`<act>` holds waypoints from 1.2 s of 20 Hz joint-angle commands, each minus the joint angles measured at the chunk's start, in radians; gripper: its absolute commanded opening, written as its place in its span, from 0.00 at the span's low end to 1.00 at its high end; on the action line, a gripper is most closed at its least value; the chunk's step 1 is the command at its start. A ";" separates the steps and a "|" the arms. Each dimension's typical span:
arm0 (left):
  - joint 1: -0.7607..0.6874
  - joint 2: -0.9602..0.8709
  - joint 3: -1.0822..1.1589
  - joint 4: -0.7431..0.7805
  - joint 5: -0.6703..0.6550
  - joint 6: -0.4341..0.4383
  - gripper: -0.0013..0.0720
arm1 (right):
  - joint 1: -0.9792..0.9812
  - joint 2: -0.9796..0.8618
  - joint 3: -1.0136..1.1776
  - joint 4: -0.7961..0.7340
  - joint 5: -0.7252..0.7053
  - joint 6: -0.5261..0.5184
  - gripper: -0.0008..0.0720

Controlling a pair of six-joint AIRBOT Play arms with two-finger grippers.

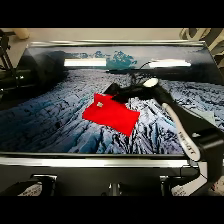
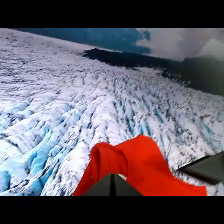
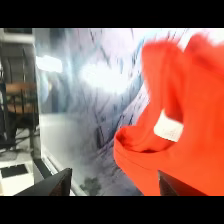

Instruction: Fold the shirts.

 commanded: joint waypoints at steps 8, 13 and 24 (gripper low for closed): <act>-0.016 0.013 -0.005 0.088 -0.047 -0.004 0.05 | -0.146 0.132 -0.380 -0.405 0.205 0.121 0.98; -0.030 0.014 -0.005 0.087 -0.049 -0.004 0.05 | -0.050 0.096 -0.412 -0.258 -0.020 0.087 0.19; -0.030 0.009 -0.005 0.092 -0.048 -0.003 0.05 | -0.837 0.284 0.019 -0.540 0.431 0.183 0.03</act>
